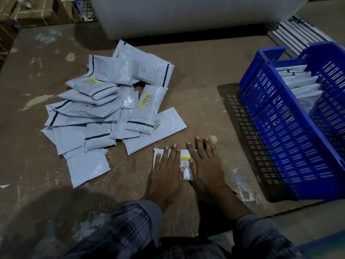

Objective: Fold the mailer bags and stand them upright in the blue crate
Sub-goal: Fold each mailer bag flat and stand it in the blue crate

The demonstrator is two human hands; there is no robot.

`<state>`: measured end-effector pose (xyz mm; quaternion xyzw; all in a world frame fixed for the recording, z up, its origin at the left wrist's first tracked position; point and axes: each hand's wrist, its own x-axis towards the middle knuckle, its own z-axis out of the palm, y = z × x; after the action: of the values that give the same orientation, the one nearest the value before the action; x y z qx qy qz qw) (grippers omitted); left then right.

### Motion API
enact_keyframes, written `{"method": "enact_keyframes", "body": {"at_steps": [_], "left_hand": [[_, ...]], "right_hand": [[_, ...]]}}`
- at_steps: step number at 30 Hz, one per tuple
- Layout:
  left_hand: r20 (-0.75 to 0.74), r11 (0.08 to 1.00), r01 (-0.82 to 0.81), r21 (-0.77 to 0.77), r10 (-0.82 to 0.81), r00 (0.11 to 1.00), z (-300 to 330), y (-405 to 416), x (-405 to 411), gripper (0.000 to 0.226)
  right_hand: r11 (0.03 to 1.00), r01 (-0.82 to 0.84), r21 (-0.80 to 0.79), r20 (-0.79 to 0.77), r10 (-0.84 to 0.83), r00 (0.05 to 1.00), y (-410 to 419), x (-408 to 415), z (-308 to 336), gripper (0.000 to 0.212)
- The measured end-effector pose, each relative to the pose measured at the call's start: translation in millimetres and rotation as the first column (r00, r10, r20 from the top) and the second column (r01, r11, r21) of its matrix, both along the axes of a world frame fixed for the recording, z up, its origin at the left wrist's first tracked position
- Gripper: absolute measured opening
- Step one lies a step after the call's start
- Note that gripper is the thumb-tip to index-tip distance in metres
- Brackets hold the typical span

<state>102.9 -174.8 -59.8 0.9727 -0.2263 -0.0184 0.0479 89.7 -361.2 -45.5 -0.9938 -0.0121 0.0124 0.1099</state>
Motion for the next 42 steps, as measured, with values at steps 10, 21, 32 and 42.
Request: {"method": "enact_keyframes", "body": {"at_steps": [10, 21, 32, 42], "left_hand": [[0.000, 0.998, -0.048, -0.042, 0.049, 0.999, 6, 9, 10, 0.064], [0.006, 0.997, -0.064, -0.032, 0.064, 0.998, 13, 18, 22, 0.063], [-0.062, 0.995, 0.083, -0.048, -0.085, 0.994, 12, 50, 32, 0.063], [-0.008, 0.995, 0.086, 0.055, -0.085, 0.996, 11, 44, 12, 0.066]], "right_hand": [[1.000, -0.019, 0.013, 0.014, 0.019, 1.000, 15, -25, 1, 0.061], [0.995, -0.089, 0.034, 0.034, 0.088, 0.996, 19, -37, 4, 0.064], [1.000, 0.015, -0.018, -0.013, -0.015, 1.000, 24, -24, 4, 0.065], [0.998, -0.054, 0.031, -0.021, 0.054, 0.998, 11, -14, 4, 0.064]]}}
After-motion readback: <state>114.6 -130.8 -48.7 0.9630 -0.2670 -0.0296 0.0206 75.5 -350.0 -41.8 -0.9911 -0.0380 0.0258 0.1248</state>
